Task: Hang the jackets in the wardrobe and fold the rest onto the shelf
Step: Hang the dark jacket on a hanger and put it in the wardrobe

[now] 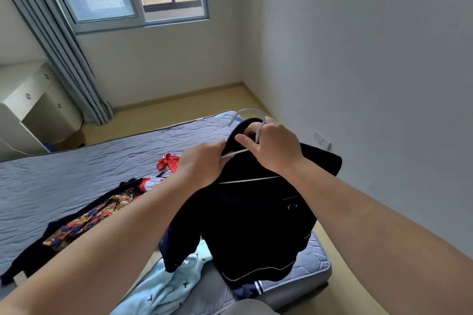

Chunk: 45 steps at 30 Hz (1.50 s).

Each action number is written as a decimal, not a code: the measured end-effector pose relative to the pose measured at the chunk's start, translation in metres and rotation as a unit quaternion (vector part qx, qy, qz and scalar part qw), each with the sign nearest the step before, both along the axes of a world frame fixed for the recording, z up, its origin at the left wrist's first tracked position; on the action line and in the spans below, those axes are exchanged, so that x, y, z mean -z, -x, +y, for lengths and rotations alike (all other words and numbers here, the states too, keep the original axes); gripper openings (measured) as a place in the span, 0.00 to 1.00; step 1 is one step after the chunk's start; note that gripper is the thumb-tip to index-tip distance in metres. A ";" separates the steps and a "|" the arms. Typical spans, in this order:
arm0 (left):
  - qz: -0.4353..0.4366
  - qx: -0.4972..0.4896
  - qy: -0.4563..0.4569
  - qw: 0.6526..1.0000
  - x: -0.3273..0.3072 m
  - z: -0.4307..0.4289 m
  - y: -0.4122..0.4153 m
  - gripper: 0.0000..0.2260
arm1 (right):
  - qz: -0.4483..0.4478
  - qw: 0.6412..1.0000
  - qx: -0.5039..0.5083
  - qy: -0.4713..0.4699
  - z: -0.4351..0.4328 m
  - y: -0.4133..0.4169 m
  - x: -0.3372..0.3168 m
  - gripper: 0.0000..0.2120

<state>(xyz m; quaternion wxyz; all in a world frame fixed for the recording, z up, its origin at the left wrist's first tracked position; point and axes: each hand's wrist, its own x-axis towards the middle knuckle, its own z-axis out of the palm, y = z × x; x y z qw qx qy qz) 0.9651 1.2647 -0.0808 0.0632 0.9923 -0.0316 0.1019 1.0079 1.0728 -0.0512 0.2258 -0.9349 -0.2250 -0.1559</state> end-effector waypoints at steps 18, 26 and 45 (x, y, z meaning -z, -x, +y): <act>0.002 -0.073 0.057 0.996 -0.033 0.040 -0.037 0.16 | 0.155 0.958 0.185 0.152 -0.061 -0.029 0.009 0.16; -0.004 -0.074 -0.015 0.997 -0.020 0.053 -0.030 0.08 | 0.346 0.927 0.114 0.087 -0.055 -0.026 0.002 0.15; -0.028 -0.067 0.125 0.990 -0.013 0.034 -0.017 0.21 | 0.256 0.958 -0.020 0.129 -0.039 -0.012 -0.005 0.18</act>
